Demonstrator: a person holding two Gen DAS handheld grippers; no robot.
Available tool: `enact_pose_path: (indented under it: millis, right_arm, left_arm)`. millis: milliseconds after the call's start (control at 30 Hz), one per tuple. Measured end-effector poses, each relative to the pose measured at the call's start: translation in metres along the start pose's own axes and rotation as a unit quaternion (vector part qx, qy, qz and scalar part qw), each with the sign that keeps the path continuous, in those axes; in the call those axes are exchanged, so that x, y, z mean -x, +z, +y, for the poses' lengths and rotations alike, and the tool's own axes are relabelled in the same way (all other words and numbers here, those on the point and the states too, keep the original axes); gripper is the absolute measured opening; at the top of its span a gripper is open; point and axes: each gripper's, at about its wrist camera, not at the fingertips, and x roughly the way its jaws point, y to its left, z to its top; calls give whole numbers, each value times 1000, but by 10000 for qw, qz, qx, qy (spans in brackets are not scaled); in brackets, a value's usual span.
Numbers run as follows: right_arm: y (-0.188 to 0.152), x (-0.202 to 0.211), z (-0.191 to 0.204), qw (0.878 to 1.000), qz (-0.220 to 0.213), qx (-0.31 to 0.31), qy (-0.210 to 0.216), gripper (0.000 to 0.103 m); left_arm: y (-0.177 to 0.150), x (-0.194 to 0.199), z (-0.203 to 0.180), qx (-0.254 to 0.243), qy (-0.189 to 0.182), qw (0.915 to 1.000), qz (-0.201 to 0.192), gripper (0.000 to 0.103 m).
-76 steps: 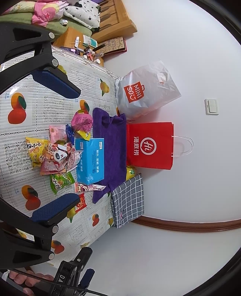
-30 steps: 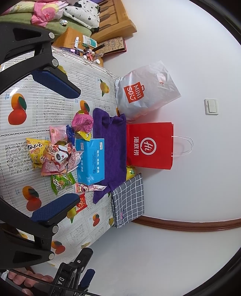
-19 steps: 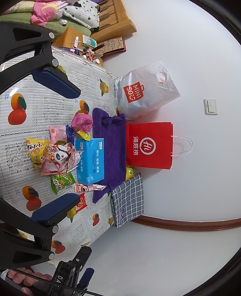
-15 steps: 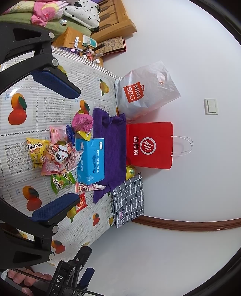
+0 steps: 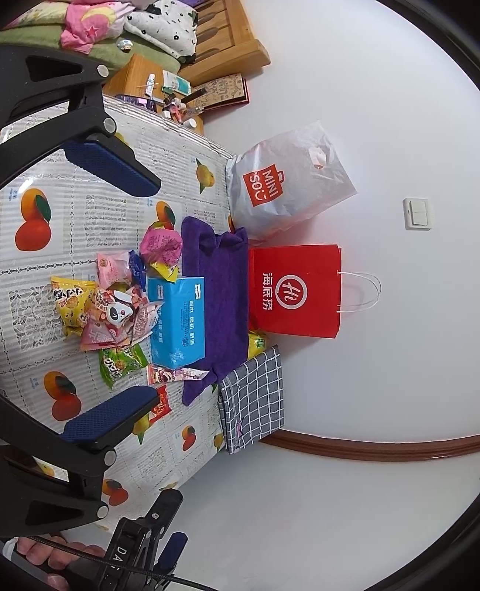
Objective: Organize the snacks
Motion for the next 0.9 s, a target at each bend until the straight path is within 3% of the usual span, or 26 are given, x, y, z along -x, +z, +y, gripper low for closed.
enact_pose_path:
  millis: [900]
  right_arm:
    - [10,-21,16,9996,17,182,207,103]
  left_arm:
    - [7,-24,5,48,-138,9998,101,103]
